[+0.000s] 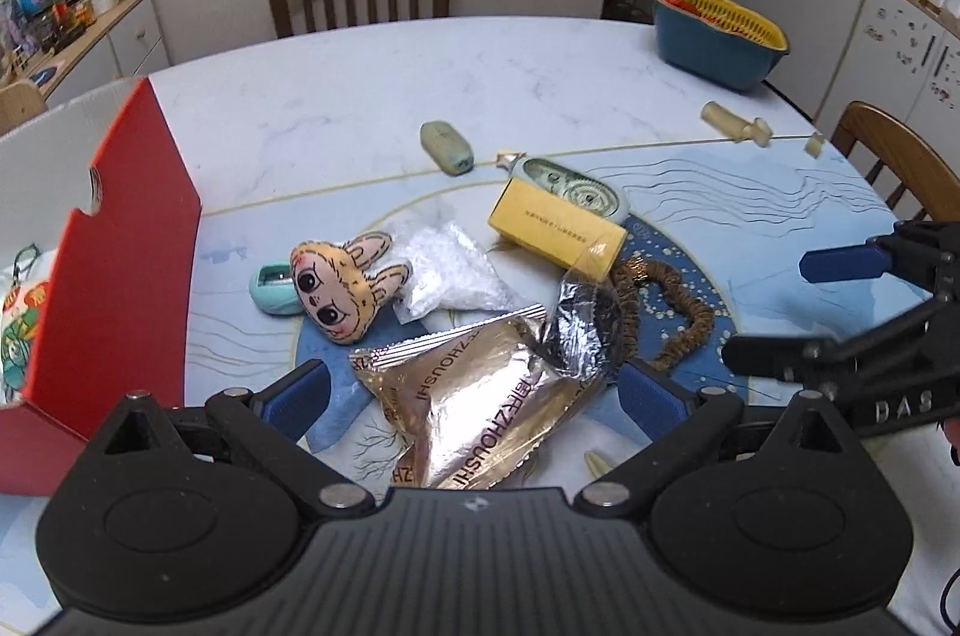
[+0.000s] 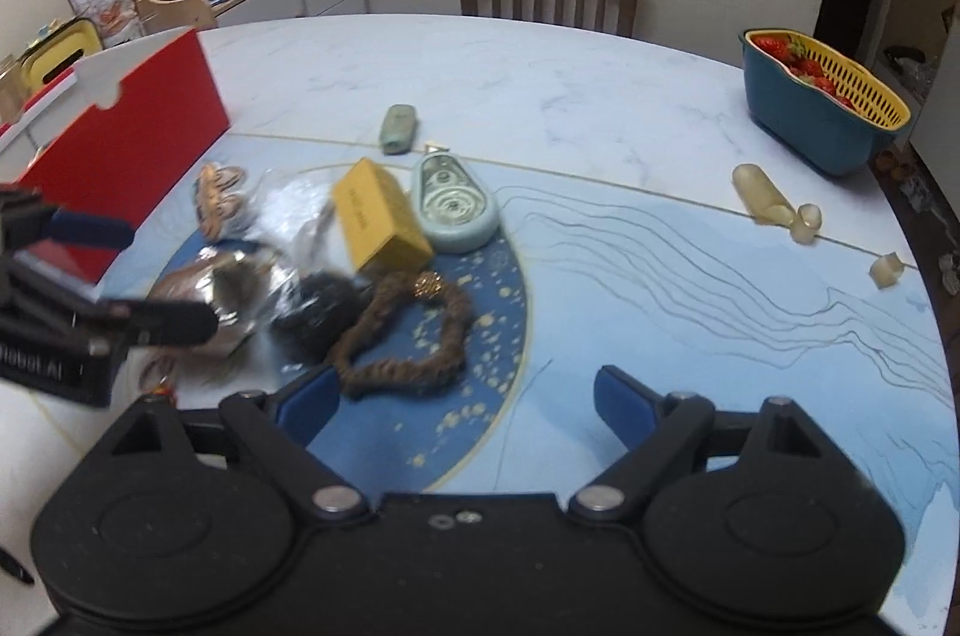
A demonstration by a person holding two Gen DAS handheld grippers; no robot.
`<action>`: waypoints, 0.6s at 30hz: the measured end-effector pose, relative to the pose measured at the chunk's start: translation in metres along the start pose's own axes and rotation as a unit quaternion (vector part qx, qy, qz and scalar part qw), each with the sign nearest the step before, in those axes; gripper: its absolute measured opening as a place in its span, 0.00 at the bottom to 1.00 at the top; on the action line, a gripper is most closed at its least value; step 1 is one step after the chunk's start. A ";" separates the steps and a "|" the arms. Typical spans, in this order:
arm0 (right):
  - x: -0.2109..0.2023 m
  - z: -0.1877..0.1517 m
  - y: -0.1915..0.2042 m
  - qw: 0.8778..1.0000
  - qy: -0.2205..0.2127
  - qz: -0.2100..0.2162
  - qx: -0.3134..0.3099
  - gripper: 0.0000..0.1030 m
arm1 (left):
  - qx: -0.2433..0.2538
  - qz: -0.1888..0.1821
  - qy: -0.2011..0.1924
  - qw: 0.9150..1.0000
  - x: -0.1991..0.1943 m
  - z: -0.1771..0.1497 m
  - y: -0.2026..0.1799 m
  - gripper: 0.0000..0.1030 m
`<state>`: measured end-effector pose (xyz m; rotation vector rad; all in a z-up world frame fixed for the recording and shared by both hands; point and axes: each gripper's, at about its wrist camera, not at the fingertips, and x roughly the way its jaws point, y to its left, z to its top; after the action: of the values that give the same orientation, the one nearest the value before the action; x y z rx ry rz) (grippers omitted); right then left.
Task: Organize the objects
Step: 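Move both grippers back over the remaining items on the mat, then grasp the gold foil bag with the left gripper while the right grasps the bead bracelet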
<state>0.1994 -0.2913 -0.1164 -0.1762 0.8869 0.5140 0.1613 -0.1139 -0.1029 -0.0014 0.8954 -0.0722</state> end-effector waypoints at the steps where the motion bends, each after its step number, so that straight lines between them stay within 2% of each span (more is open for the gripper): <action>1: 0.003 0.002 -0.002 1.000 0.002 -0.001 0.002 0.84 | -0.004 0.000 0.004 1.000 0.003 0.001 0.000 1.00; 5: 0.018 0.009 -0.011 1.000 0.014 0.006 0.027 0.75 | -0.027 -0.005 0.004 1.000 0.007 0.001 0.004 1.00; 10: 0.032 0.011 -0.006 1.000 0.022 0.007 0.013 0.70 | -0.039 -0.003 0.004 0.999 0.010 0.002 0.008 0.99; 13: 0.035 0.012 -0.003 1.000 0.023 0.010 0.007 0.64 | -0.051 -0.007 0.008 0.999 0.012 0.003 0.011 0.89; 15: 0.037 0.013 -0.001 1.000 0.024 0.013 0.002 0.57 | -0.065 -0.016 0.014 0.998 0.014 0.003 0.014 0.77; 18: 0.040 0.014 0.003 0.999 0.029 0.016 -0.009 0.52 | -0.083 -0.033 0.022 0.996 0.016 0.003 0.019 0.71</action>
<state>0.2280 -0.2692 -0.1387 -0.1939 0.9429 0.5491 0.1745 -0.0964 -0.1137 -0.1848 0.9431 -0.0591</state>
